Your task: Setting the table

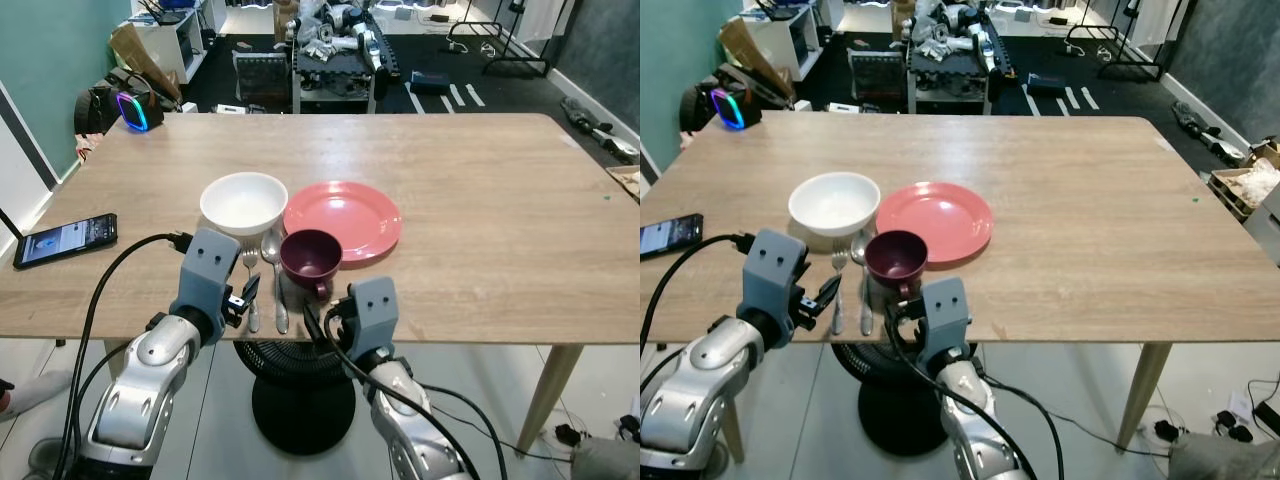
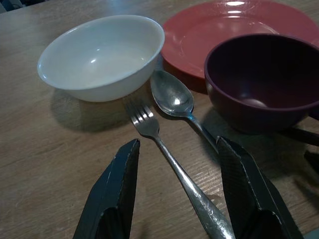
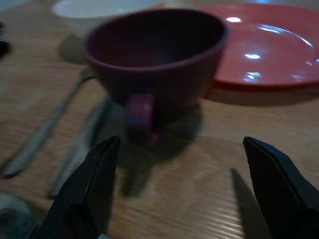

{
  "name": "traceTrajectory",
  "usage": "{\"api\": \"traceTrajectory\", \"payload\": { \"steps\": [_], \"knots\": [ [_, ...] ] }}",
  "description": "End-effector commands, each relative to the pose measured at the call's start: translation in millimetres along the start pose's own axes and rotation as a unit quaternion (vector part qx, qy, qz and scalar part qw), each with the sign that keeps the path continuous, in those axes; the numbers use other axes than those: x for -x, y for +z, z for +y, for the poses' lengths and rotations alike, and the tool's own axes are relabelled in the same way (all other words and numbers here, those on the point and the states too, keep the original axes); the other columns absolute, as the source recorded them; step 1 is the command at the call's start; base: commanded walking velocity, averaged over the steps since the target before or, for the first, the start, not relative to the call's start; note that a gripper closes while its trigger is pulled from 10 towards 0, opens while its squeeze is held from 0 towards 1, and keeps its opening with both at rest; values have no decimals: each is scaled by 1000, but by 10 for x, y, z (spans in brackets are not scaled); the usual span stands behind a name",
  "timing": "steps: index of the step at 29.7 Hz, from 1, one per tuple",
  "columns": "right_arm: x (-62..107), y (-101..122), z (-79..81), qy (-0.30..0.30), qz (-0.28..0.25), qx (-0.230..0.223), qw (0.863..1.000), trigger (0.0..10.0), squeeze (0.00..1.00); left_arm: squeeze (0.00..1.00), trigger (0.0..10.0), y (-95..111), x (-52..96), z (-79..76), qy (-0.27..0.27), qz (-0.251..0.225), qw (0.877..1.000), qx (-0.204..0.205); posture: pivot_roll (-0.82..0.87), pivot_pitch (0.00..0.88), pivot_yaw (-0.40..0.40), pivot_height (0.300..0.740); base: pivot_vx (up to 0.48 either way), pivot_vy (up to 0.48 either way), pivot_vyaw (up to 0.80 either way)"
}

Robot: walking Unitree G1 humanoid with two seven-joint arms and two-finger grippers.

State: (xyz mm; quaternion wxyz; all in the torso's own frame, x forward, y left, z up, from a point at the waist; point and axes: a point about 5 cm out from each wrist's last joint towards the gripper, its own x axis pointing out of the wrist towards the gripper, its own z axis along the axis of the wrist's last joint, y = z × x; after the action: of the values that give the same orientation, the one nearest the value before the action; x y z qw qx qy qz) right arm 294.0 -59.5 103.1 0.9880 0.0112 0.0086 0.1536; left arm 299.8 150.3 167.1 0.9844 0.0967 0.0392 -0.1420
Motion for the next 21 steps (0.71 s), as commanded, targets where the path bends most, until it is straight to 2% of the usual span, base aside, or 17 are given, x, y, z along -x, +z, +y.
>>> {"api": "traceTrajectory", "payload": {
  "steps": [1, 2, 3, 4, 5, 6, 9, 10, 14, 15, 16, 21],
  "knots": [
    [-44, 36, 149, 0, -7, -25, 1000, 8863, 0, 0, 10000, -29, 15, 1, 0, 9, 1000, -1, 48, 56, 89, 740, 0, 0, 0],
    [-60, 41, 149, -6, -7, -23, 1000, 8863, 0, 0, 10000, -28, 14, 1, 0, 9, 1000, -1, 52, 56, 86, 740, 0, 0, 0],
    [-71, 44, 149, -10, -6, -23, 1000, 7882, 0, 0, 10000, -28, 13, 2, 0, 9, 1000, -1, 52, 56, 86, 740, 0, 0, 0],
    [-93, 48, 136, -21, -5, -30, 999, 6078, 0, 0, 10000, -27, 17, 5, 2, 9, 1000, -1, 57, 57, 83, 740, 0, 0, 0],
    [-93, 48, 136, -21, -5, -30, 999, 6078, 0, 0, 10000, -27, 17, 5, 2, 9, 1000, -1, 57, 57, 83, 740, 0, 0, 0],
    [-99, 53, 131, -22, -6, -34, 999, 4745, 0, 0, 10000, -29, 20, 9, 3, 10, 1000, -1, 57, 57, 83, 740, 0, 0, 0],
    [-107, 60, 127, -24, -7, -35, 999, 4745, 0, 0, 10000, -31, 22, 12, 4, 10, 1000, -1, 57, 58, 83, 740, 0, 0, 0],
    [-109, 78, 132, -20, -10, -37, 999, 4118, 0, 0, 10000, -34, 25, 13, 4, 11, 1000, -1, 55, 58, 83, 740, 0, 0, 0],
    [-108, 99, 144, -15, -14, -38, 999, 4471, 0, 0, 10000, -37, 28, 12, 4, 11, 1000, -1, 54, 58, 82, 740, 0, 0, 0],
    [-102, 103, 148, -14, -15, -38, 999, 4078, 0, 0, 10000, -38, 27, 11, 4, 11, 1000, 0, 53, 59, 83, 740, 0, 0, 0],
    [-94, 104, 145, -14, -17, -39, 999, 0, 0, 0, 10000, -38, 24, 6, 3, 11, 1000, 0, 48, 59, 84, 740, 0, 0, 0],
    [-88, 120, 133, -16, -23, -40, 999, 0, 0, 0, 10000, -37, 14, -4, 2, 11, 1000, 1, 45, 59, 86, 740, 0, 0, 0]
  ]
}}
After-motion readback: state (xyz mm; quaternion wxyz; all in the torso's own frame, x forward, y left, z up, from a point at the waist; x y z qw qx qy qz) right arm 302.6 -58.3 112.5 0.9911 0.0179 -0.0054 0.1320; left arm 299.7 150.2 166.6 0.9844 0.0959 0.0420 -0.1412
